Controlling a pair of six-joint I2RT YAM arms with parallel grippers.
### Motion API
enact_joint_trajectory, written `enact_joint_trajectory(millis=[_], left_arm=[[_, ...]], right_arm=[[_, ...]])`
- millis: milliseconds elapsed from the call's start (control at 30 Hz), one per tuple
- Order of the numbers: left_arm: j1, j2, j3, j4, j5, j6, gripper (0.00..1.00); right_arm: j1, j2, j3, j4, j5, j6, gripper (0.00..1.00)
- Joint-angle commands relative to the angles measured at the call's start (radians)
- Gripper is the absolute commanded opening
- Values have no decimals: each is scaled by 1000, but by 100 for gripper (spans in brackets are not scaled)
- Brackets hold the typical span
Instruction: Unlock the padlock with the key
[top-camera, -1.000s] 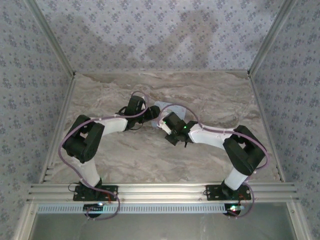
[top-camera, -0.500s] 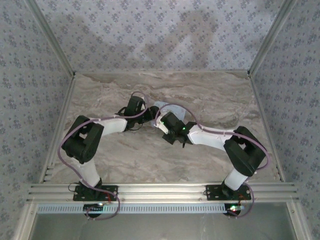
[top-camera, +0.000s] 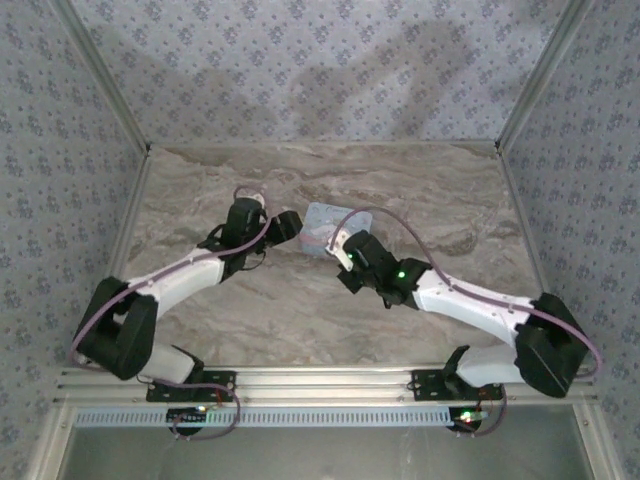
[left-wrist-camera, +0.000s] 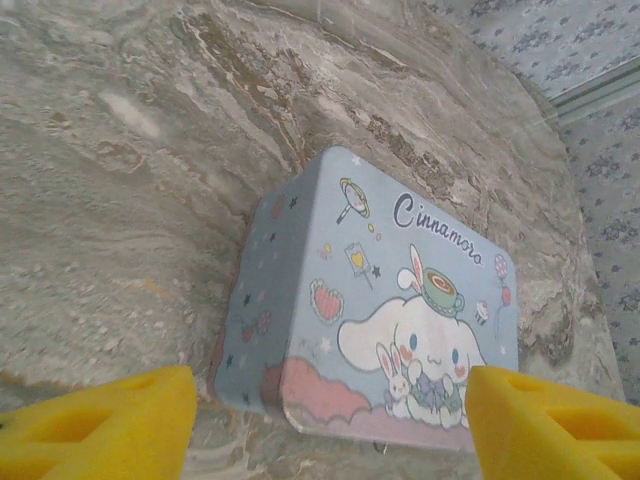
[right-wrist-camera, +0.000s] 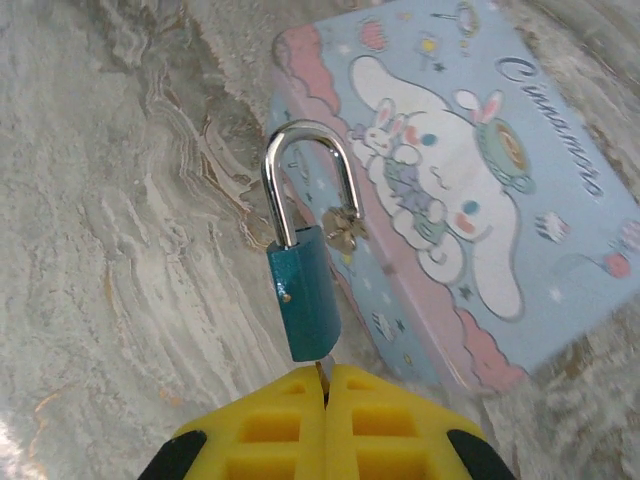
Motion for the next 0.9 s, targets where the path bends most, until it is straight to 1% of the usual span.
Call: enact_joint_trajectory(millis=[0,100,200,300,367,467,567,767,867], left_arm=[[4,-97,-47,-69,-41,21,72],[3,-190,-98,-104,-64,20,74],[0,-265,-130,-164,-78,19,74],[-2,-330,-164,-211,-93,18,75],[-2,-366,-183,-239,-108,10,75],[-1,-400,-217,-245,-114,-5,75],[-2,-418,-241,-243,-116,-18,75],[-5,-440,-263,-236,-118,-40,75],[-5,-451,-266,-244,-121,-39,75]], right_arm=[[-19,-95,-17,-69,46,133,0],[-54,-171,-34,-131,61,238,0],[-119,-223,-45,-204,61,358,0],[-211,-254,-57,-266,48,455,0],[-300,-251,-61,-299,-1,497,0],[-419,-218,-67,-314,-48,544,0],[-502,-153,-57,-305,-80,551,0],[-604,12,-36,-239,-155,562,0],[-624,75,-24,-201,-176,569,0]])
